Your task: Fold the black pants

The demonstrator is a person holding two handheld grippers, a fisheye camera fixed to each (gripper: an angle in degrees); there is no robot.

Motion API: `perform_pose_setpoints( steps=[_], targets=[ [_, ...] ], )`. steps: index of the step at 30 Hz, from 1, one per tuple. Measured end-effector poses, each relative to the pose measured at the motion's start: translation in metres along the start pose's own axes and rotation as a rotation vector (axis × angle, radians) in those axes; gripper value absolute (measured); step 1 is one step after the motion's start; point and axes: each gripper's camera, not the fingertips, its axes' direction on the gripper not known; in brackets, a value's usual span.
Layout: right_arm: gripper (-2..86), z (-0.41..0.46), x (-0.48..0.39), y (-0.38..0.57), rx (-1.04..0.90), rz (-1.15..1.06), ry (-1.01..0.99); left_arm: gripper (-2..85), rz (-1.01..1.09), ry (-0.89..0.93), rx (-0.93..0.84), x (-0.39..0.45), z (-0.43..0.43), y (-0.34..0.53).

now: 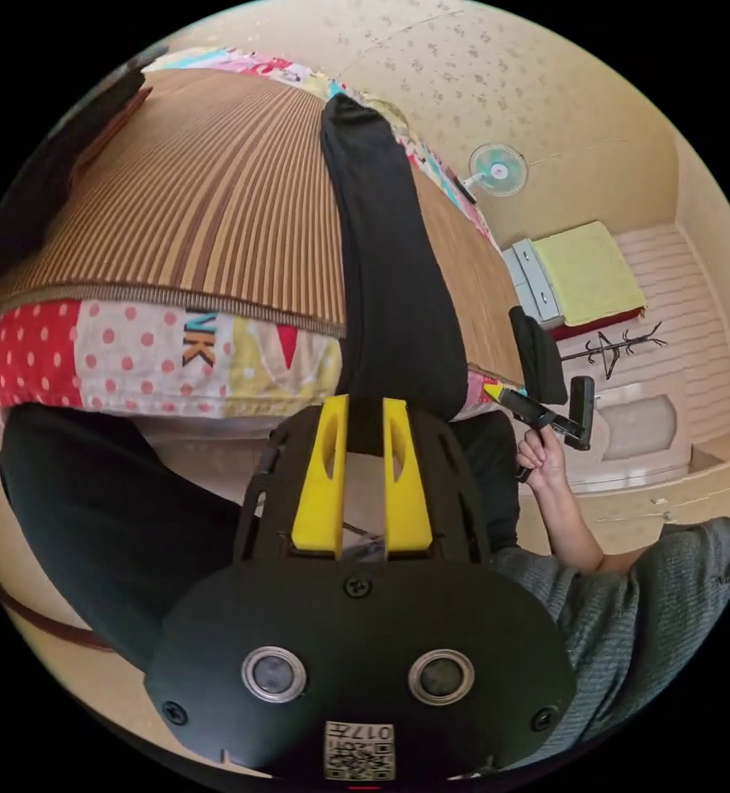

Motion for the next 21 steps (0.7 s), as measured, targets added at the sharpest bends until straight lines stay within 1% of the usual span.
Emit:
perform_pose_setpoints(
  steps=[3, 4, 6, 8, 10, 12, 16, 19, 21],
  targets=[
    [7.8, -0.019, 0.006, -0.018, 0.053, -0.033, -0.076, 11.1, 0.081, 0.047, 0.125, 0.013, -0.023, -0.02],
    [9.6, -0.02, 0.013, -0.031, 0.045, -0.036, -0.128, 11.7, 0.091, 0.062, 0.131, 0.014, -0.024, -0.027],
    [11.9, -0.015, 0.025, -0.054, 0.016, -0.041, -0.208, 13.4, 0.121, 0.097, 0.087, 0.01, -0.011, -0.063],
    [13.3, -0.005, 0.038, -0.077, -0.015, -0.015, -0.284, 13.6, 0.103, 0.08, 0.066, 0.003, 0.002, -0.085],
    [14.7, 0.008, 0.054, -0.104, -0.056, 0.039, -0.411, 13.6, 0.081, 0.098, 0.07, -0.005, 0.012, -0.101],
    [15.7, 0.013, 0.059, -0.119, -0.05, 0.068, -0.47, 13.4, 0.069, 0.156, 0.058, -0.011, 0.021, -0.119],
    [16.1, 0.034, 0.054, -0.151, -0.094, 0.104, -0.552, 12.7, 0.087, 0.141, 0.049, -0.004, 0.029, -0.136],
    [14.7, 0.049, 0.041, -0.163, -0.136, 0.097, -0.544, 12.0, 0.076, 0.187, 0.026, -0.001, 0.037, -0.147],
    [13.3, 0.053, 0.03, -0.16, -0.16, 0.092, -0.512, 9.0, 0.014, 0.227, -0.019, -0.005, 0.042, -0.145]
  ],
)
